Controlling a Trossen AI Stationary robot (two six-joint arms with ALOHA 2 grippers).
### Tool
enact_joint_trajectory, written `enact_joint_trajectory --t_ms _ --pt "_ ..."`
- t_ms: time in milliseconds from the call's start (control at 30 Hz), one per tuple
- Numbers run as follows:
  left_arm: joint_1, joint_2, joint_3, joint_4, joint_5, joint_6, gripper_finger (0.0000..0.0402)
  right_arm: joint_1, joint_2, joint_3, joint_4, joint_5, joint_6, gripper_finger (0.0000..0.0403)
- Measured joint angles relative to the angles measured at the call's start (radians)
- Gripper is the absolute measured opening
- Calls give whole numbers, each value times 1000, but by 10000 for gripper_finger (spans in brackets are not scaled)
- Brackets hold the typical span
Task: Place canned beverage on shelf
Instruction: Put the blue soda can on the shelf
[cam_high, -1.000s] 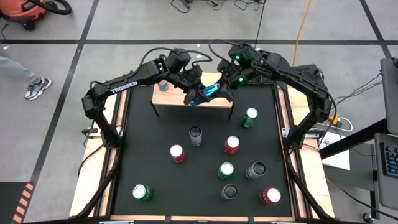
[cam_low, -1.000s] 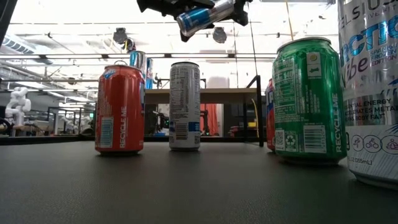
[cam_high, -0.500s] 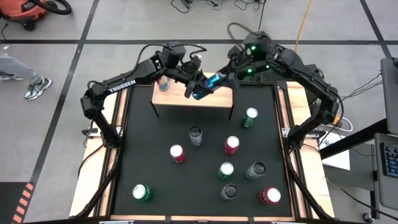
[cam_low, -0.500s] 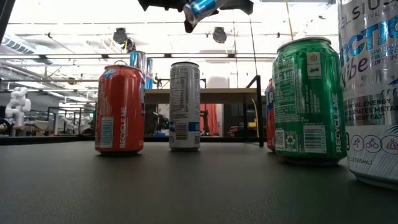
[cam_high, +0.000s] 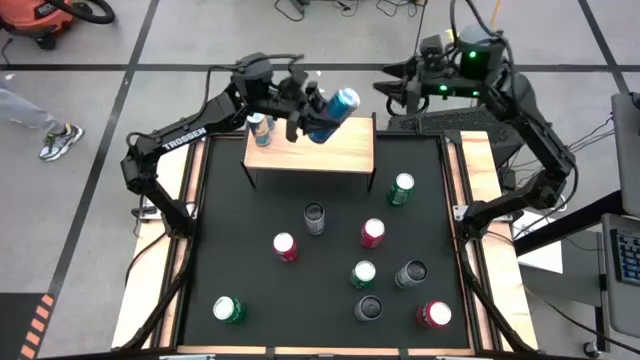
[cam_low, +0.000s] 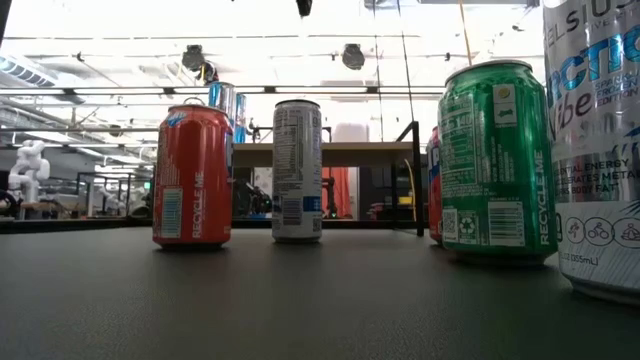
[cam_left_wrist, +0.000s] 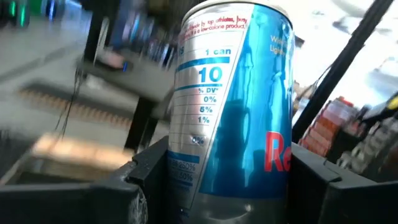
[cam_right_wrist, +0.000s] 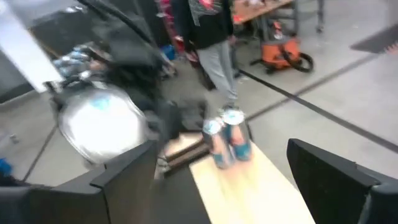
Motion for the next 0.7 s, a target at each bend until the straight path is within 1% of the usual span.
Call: enact_joint_trajectory --t_ms 100,200,300,400,500,600,700 --pt "11 -6 0 143 -8 -84 226 20 -20 -67 -17 -7 16 338" --pt "18 -10 0 282 -63 -145 226 72 -34 -181 49 -19 54 338" --pt "17 -15 2 391 -135 -151 226 123 -45 -294 201 -8 112 338" --pt "16 -18 2 468 -206 -150 226 174 -46 -376 399 26 164 338" --pt "14 -18 2 517 -265 -150 226 217 -30 -412 546 80 183 338" --pt "6 -18 2 532 -305 -151 226 231 -18 -413 620 92 191 338" --pt "-11 -18 2 534 -322 -160 226 235 -14 -413 665 119 212 338"
